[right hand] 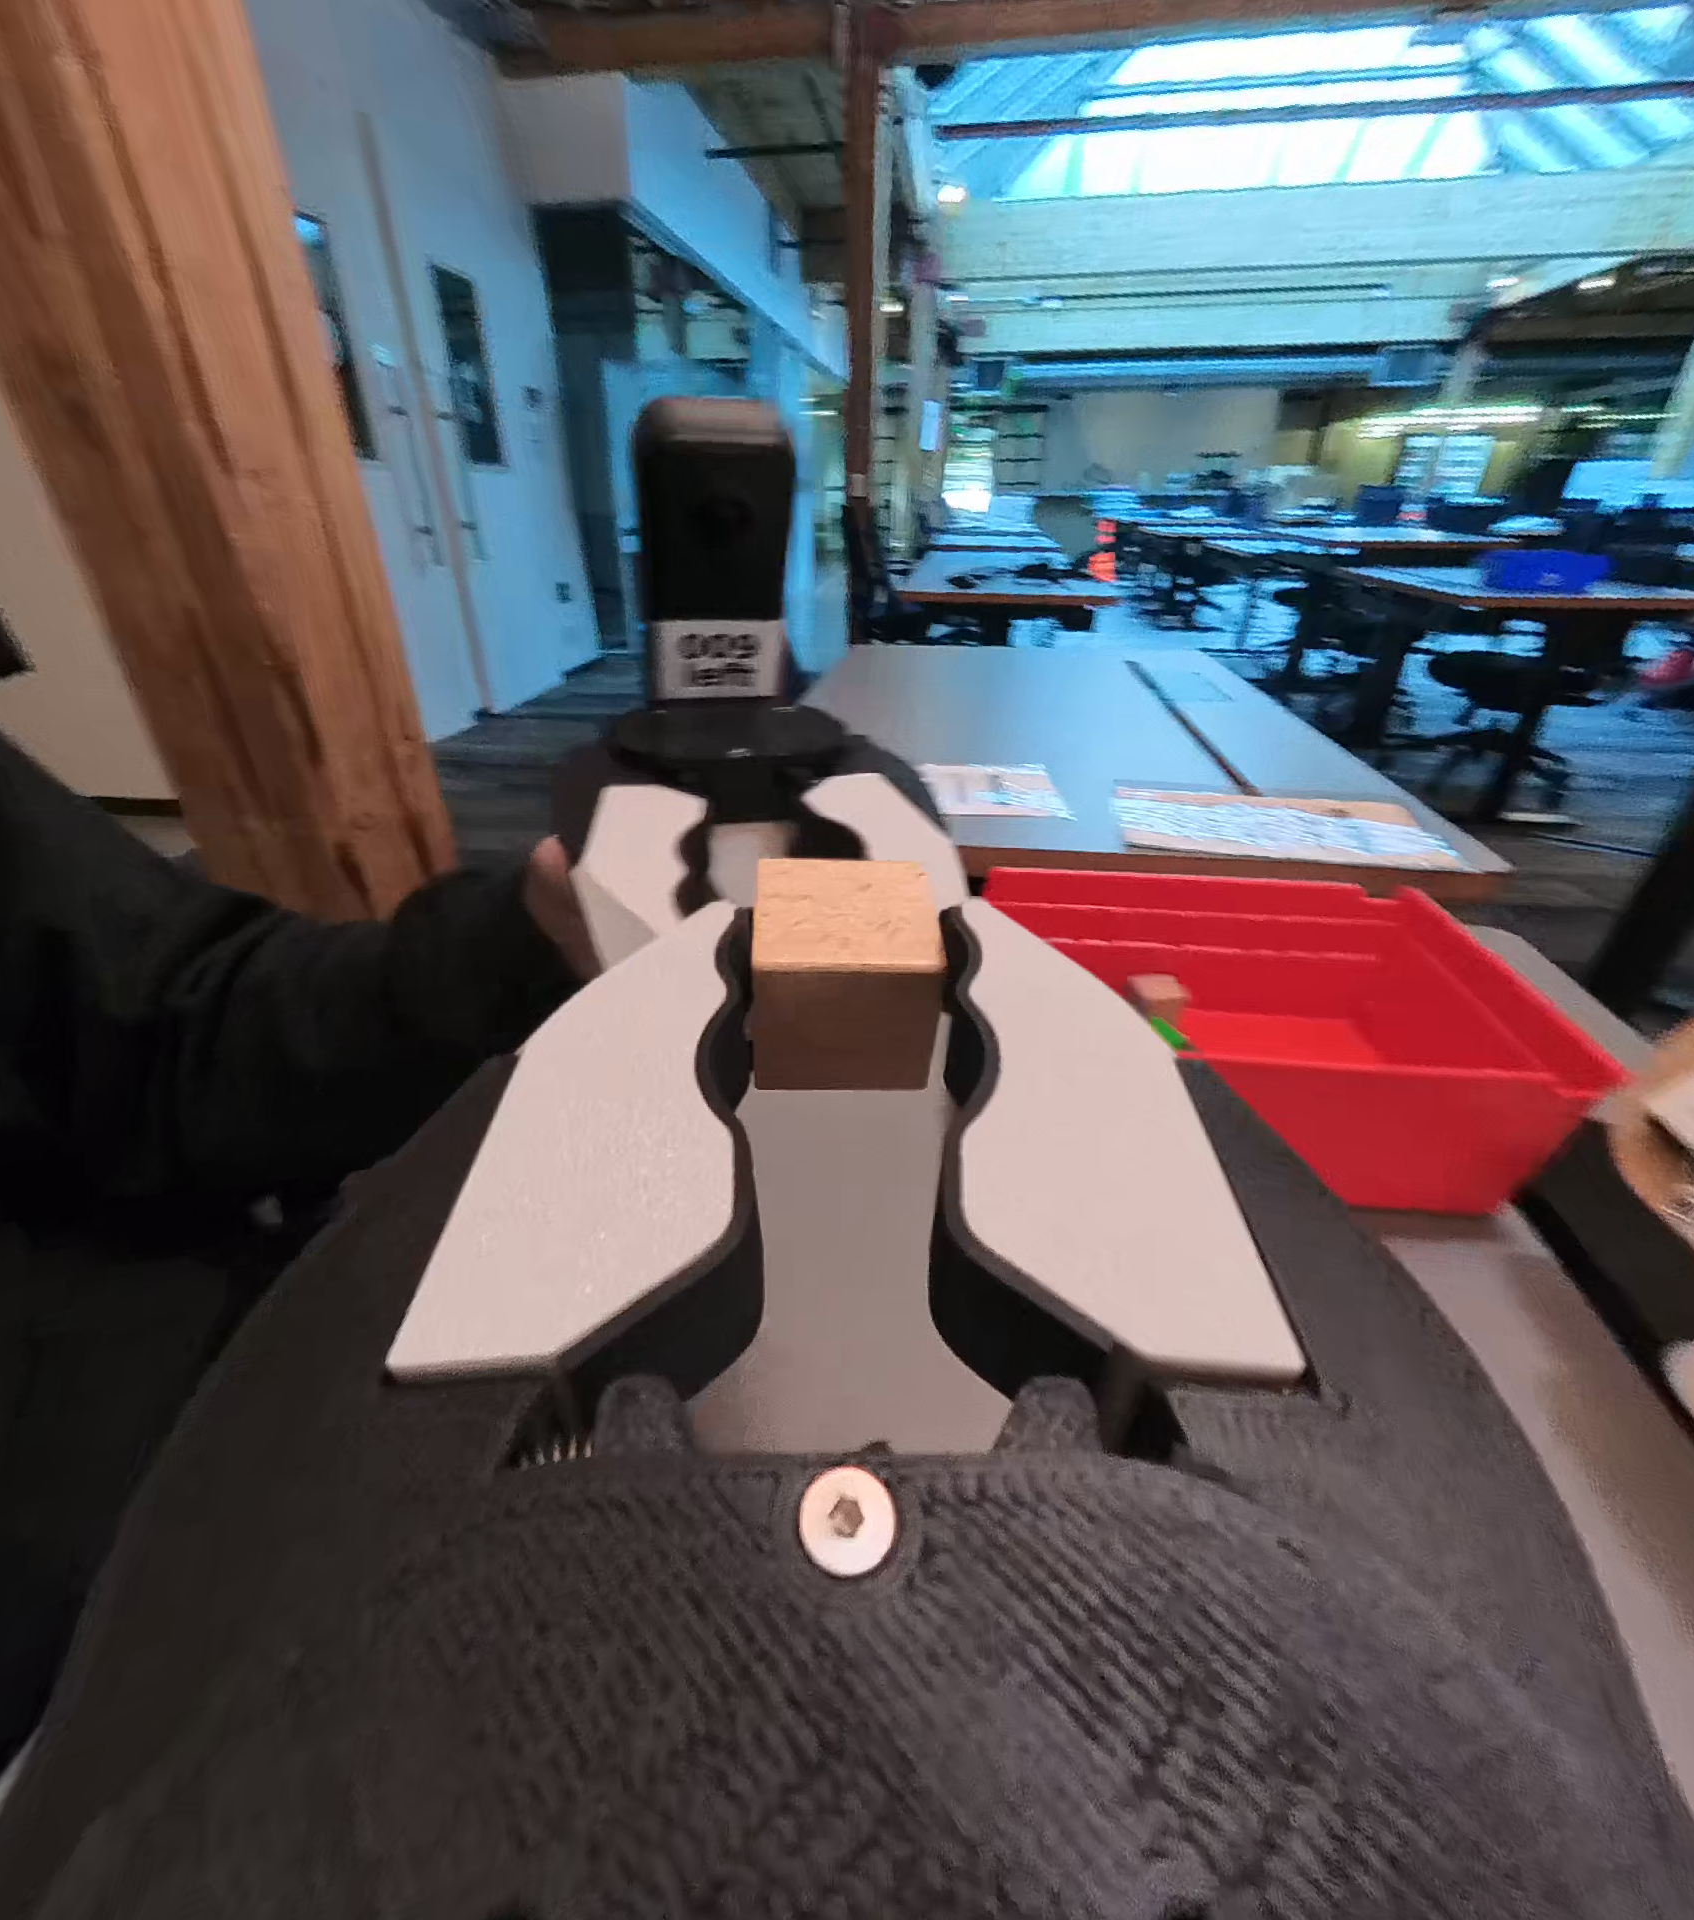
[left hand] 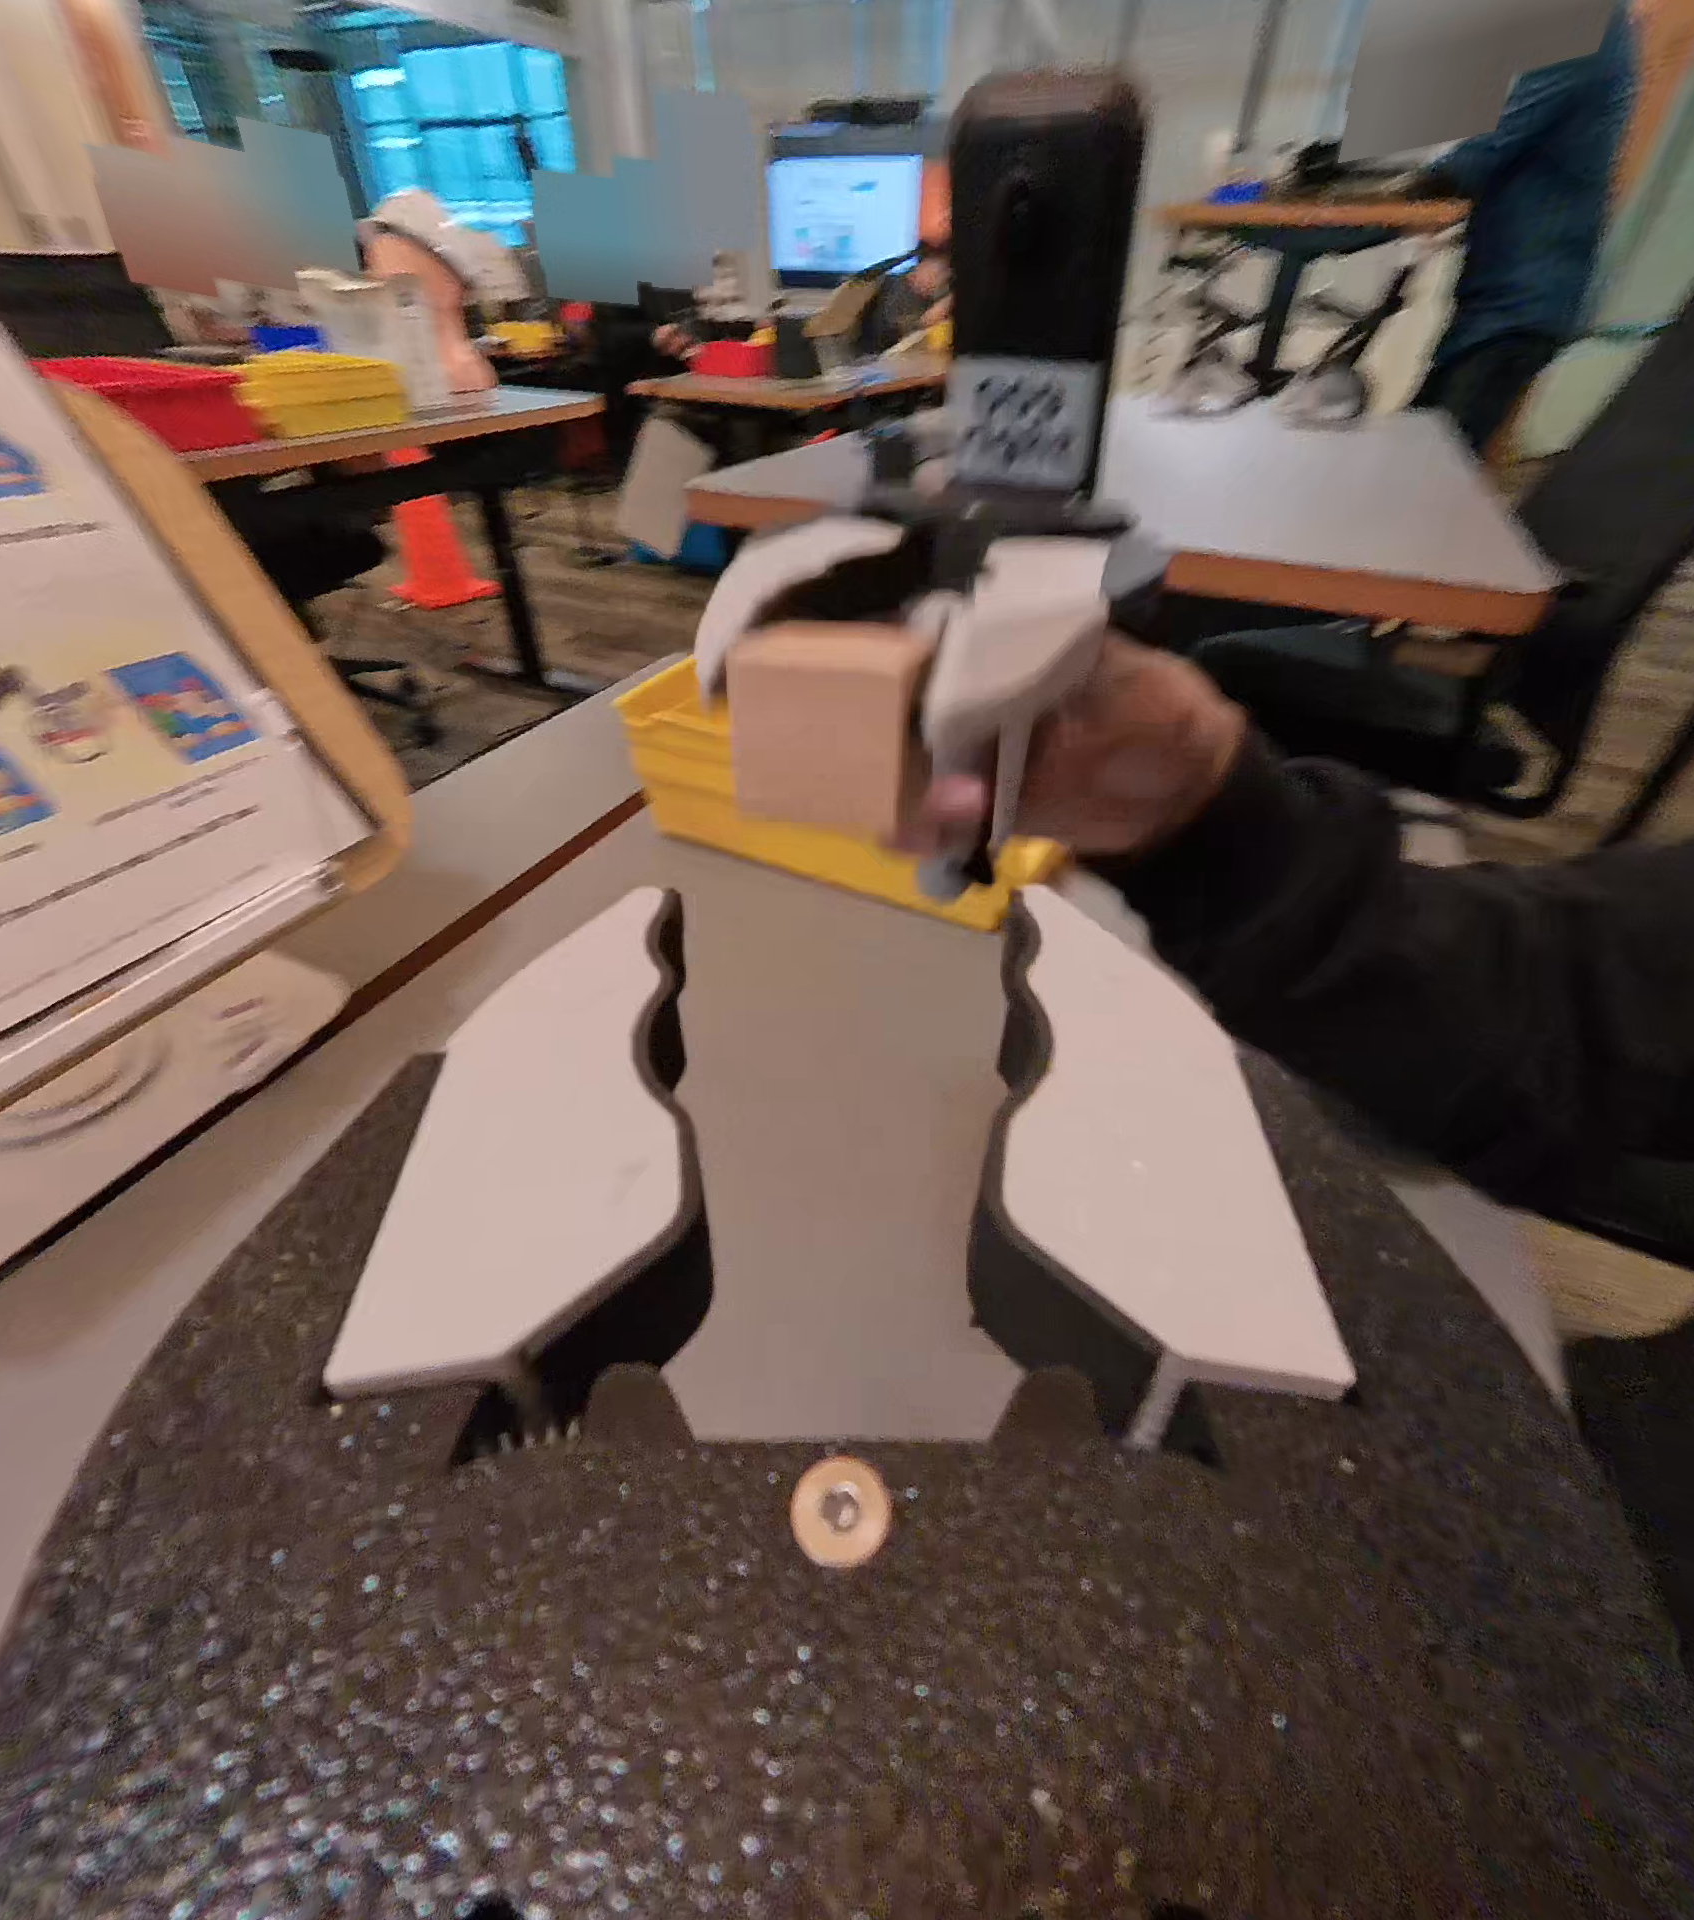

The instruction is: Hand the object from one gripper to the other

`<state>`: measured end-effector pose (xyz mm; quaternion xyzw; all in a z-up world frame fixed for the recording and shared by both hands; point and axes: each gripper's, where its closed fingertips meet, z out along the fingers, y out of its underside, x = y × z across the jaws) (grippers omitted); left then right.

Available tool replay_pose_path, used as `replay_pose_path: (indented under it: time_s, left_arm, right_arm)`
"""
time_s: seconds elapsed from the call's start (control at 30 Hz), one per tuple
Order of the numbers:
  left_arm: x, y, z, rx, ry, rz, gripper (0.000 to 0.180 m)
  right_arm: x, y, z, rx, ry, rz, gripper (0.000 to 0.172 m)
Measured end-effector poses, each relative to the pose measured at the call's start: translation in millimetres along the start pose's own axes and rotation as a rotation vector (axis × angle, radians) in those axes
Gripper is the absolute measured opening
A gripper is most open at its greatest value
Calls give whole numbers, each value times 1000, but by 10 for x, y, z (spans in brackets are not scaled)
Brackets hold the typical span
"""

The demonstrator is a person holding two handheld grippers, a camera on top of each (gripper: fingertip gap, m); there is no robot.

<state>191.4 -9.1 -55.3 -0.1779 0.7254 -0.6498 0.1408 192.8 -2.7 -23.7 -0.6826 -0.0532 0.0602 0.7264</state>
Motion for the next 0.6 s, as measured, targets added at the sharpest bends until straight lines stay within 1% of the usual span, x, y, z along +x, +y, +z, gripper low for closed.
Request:
replay_pose_path:
  time_s: [0.07, 0.13, 0.17, 0.23, 0.27, 0.33, 0.4, 0.43, 0.47, 0.53, 0.6]
  left_arm:
    - [-107, 138, -26, -51, -98, 37, 68]
    - [-196, 270, -61, -82, -181, 48, 71]
    - [-219, 339, -72, -96, -202, 37, 74]
    - [-199, 489, -73, -122, -192, -14, 75]
    - [-192, 570, -72, -134, -186, -49, 75]
    - [-164, 742, -62, -161, -162, -114, 74]
    - [-121, 899, -47, -184, -130, -167, 73]
    - [-104, 963, -43, -191, -121, -185, 72]
    - [-94, 1017, -41, -200, -115, -197, 70]
    - [-105, 1107, -48, -224, -125, -212, 69]
    - [-121, 1158, -64, -243, -134, -214, 67]
  right_arm:
    - [302, -39, -278, -3, 169, 20, 35]
    - [714, -13, -767, -33, 422, 21, 35]
    - [919, 39, -1090, -64, 564, 38, 35]
    - [1248, 201, -1836, -138, 854, 86, 35]
    - [1358, 303, -2235, -180, 999, 110, 35]
    - [1453, 578, -2907, -288, 1205, 187, 35]
    - [1463, 897, -3372, -390, 1321, 288, 35]
    - [1456, 1054, -3515, -434, 1347, 343, 35]
    - [1456, 1191, -3599, -461, 1355, 389, 35]
    - [1444, 1421, -3624, -492, 1322, 485, 35]
    - [1466, 1534, -3596, -515, 1304, 511, 35]
